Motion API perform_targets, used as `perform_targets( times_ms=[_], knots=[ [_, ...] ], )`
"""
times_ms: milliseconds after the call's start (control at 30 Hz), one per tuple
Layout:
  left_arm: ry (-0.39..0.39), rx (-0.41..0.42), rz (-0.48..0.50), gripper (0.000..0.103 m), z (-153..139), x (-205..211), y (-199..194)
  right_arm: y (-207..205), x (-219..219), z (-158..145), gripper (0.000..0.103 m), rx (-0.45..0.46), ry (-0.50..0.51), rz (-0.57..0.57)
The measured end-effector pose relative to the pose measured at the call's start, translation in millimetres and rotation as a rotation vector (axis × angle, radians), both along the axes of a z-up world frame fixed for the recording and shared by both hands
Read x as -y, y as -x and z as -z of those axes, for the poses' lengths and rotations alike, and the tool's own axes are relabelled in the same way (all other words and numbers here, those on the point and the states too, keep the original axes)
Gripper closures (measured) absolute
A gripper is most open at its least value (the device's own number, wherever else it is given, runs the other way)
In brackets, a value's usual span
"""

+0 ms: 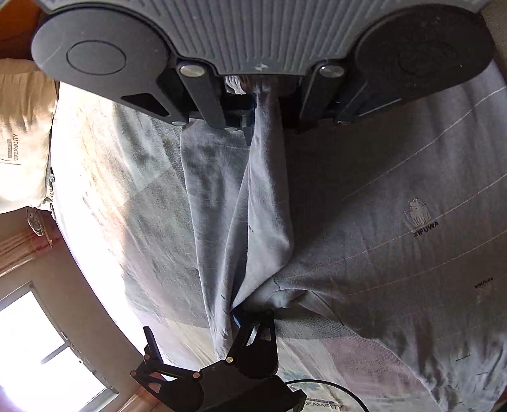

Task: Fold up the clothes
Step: 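Raise the sweatpants with both grippers, the leg hanging between them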

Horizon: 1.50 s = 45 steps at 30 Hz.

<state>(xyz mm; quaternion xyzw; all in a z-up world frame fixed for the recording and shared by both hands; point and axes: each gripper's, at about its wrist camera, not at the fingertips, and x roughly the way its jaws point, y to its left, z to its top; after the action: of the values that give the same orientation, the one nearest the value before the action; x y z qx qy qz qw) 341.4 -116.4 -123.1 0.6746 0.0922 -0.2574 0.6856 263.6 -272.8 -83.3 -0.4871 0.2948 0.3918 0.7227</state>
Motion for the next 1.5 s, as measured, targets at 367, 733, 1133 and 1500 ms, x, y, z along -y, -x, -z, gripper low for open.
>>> perform_targets(
  times_ms=[367, 733, 1133, 1500],
  knots=[
    [-0.045, -0.061, -0.027, 0.075, 19.0, 0.2, 24.6, 6.8, 4.7, -3.2, 0.095, 0.007, 0.010, 0.006],
    [-0.075, -0.178, -0.087, 0.100, -0.7, 5.9, 29.3, 11.8, 11.8, -10.6, 0.095, 0.037, 0.015, -0.015],
    [-0.150, -0.351, -0.031, 0.101, -54.9, -10.7, 71.7, 24.9, 31.9, -55.0, 0.096, 0.078, 0.023, -0.089],
    [-0.123, -0.537, 0.050, 0.101, -95.3, 0.4, 133.9, 41.1, 56.0, -69.0, 0.096, 0.041, 0.092, -0.196]
  ],
)
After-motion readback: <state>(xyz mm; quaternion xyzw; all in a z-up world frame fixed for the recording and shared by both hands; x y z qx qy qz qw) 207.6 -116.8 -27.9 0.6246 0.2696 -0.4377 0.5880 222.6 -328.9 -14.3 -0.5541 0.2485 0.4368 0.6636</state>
